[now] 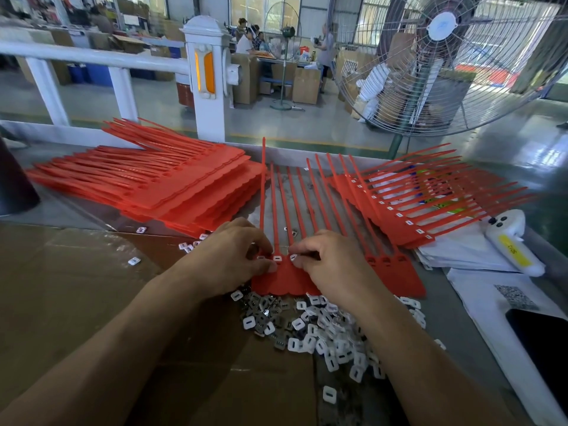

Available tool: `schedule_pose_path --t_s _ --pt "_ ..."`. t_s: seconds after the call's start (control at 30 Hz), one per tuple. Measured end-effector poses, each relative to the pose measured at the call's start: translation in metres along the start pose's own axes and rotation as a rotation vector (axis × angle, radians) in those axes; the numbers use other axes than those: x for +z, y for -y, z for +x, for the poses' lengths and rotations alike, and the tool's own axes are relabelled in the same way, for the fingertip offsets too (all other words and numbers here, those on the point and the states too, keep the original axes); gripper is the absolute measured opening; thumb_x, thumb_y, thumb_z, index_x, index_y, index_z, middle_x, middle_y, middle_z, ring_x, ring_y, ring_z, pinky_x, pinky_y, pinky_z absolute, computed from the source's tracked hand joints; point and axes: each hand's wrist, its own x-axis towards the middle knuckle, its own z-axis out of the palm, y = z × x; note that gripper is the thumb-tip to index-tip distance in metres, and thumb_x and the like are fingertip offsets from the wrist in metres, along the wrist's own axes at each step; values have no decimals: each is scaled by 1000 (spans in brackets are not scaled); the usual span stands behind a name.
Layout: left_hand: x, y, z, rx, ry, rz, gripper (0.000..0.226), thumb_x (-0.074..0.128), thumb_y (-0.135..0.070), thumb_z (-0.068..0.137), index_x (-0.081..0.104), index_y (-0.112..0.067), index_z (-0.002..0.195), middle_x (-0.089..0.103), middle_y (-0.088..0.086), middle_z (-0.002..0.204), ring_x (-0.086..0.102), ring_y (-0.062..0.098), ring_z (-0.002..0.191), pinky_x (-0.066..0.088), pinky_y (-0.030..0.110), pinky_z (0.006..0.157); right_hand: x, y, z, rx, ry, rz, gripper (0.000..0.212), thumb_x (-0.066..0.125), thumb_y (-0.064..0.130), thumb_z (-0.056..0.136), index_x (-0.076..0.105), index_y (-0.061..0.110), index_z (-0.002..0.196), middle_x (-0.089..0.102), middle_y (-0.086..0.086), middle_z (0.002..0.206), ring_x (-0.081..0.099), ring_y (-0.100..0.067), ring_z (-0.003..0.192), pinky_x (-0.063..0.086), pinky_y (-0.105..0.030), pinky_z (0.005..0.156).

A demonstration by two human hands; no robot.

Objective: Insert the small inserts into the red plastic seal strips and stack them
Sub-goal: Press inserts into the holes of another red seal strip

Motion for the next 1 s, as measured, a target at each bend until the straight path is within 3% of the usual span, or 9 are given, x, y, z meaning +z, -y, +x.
schedule_pose_path --t_s 0.13,0.27,0.43,0.6,0.8,1.0 --pt "0 1 -1 3 -4 -3 30 73 -51 86 69 -38 112 49 -15 121 49 7 114 47 37 103 -6 -1 -7 -29 -23 27 28 65 17 102 72 25 128 68 8 125 61 -4 112 40 -7 86" --pt "0 1 0 0 -3 2 30 74 -52 85 69 -38 112 50 -15 119 49 8 114 47 37 103 -7 2 -10 -63 -23 -57 26 62 14 103 76 22 123 65 6 120 61 -9 112 47 -19 95" --pt "1 2 0 -2 -1 -8 30 74 -52 86 68 -39 112 49 -16 119 49 8 114 47 38 102 -5 9 -12 -132 -6 -214 24 57 15 104 77 17 117 60 2 108 61 -14 98 51 -26 84" --pt "2 2 1 10 -6 6 29 72 -51 87 68 -38 112 50 -16 120 47 7 115 46 34 101 -2 23 -17 -170 6 -429 20 51 20 102 70 14 98 45 3 96 54 -17 86 41 -30 68" --pt "2 1 0 2 -5 6 26 71 -50 88 67 -38 111 49 -16 120 47 6 113 47 34 100 -5 37 -21 -203 33 -598 14 57 22 99 68 18 108 37 4 95 39 -15 85 33 -32 69" --pt "1 1 -1 -1 -5 14 25 71 -51 88 67 -39 110 49 -17 120 47 6 113 47 35 101 -6 35 -21 -212 31 -603 19 53 21 100 69 19 111 39 5 93 43 -15 87 34 -31 72"
